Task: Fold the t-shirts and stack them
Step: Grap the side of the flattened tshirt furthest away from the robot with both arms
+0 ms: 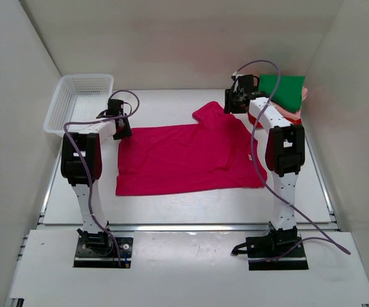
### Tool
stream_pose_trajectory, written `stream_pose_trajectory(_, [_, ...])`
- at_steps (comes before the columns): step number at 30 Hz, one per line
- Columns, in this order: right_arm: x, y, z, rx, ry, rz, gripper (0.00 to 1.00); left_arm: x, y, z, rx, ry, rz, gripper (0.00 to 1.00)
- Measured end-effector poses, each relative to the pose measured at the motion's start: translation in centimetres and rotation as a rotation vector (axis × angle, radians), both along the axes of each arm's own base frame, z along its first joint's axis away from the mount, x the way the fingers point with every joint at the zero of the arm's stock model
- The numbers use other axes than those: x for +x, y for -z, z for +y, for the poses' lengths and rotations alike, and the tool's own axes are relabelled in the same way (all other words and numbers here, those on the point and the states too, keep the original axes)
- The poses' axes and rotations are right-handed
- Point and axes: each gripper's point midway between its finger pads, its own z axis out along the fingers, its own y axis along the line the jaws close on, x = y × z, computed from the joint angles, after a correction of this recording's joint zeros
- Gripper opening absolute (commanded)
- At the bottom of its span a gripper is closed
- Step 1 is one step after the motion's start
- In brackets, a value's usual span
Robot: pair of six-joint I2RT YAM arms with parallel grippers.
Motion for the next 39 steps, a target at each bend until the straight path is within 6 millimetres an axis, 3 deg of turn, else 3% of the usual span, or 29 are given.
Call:
stream_pose_trajectory(4, [4.5,-0.3,0.1,0.03,0.008,-0.067,0.46,1.1,-0.9,-0.1,-0.005,-0.001,-0.028,0.0])
stream_pose_trajectory(9, [8.1,1.4,0.3,0.055,0.018,-0.101,0.55,1.4,-0.9,-0.2,-0.011,0.009,-0.035,0.0])
stream_pose_trajectory(11, [8.2,2.8,0.4,0.062,0.019,-0.081,0.65,1.4,-0.8,-0.3,-0.014,0.012,-0.045,0.0])
stream_pose_trajectory(16, [7.9,4.9,1.6,0.079,-0.004,-0.051,0.73,0.3,0.0,-0.6,-0.031,0.024,-0.032,0.0])
stream_pose_trajectory(25, [8.8,5.3,4.1,0.165,-0.055,-0.07,0.74,-0.1,-2.0,-1.0,-0.058,0.042,-0.085,0.0])
stream_pose_trajectory(39, [10.0,4.8,4.0,0.325,-0.082,-0.096,0.63,-0.5,-2.8,-1.7,-0.092,0.048,-0.12,0.0])
